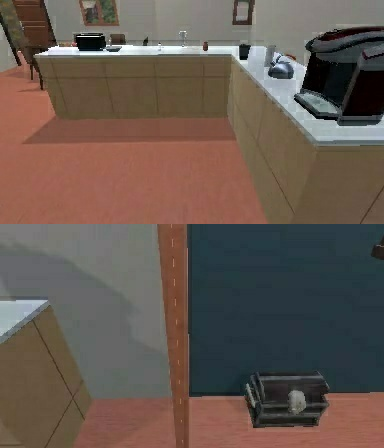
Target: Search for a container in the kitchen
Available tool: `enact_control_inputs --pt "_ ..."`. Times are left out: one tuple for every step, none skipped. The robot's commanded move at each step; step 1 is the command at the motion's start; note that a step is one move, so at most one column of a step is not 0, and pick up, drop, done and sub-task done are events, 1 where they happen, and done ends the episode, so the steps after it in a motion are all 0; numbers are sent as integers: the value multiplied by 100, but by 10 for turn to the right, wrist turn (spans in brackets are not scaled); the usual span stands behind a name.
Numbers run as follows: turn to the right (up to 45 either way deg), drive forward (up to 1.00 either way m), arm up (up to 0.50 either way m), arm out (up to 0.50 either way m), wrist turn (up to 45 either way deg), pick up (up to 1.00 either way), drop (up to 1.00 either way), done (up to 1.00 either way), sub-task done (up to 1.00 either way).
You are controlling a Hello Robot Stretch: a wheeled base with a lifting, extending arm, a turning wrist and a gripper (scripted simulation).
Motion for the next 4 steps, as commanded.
enact_control_inputs --pt "0 30 0 0 0 0 0 0 0" --pt "-60 0 0 0 0 0 0 0 0" --pt "0 100 0 0 0 0 0 0 0" --pt "-60 0 0 0 0 0 0 0 0"
